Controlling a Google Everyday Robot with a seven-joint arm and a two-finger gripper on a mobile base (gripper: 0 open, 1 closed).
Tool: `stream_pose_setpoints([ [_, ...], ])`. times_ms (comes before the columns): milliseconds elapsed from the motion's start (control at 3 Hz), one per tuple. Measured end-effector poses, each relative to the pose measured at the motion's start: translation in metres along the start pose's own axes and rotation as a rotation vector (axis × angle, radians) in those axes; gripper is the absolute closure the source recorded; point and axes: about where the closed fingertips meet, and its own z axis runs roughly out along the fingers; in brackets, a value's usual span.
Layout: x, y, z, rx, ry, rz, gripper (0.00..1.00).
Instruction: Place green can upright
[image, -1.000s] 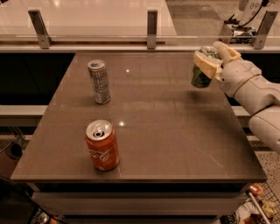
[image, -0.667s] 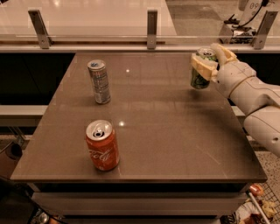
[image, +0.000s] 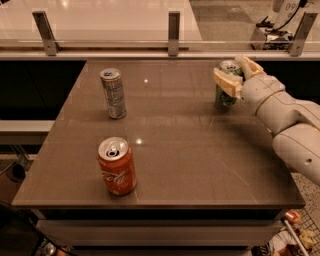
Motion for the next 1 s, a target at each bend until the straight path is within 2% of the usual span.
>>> stream_pose_setpoints([
  [333, 0.0037, 0.0113, 0.0022, -0.02, 0.011, 0.006, 1.0],
  [1000, 0.0045, 0.0194, 0.0048, -0.025, 0.011, 0.025, 1.0],
])
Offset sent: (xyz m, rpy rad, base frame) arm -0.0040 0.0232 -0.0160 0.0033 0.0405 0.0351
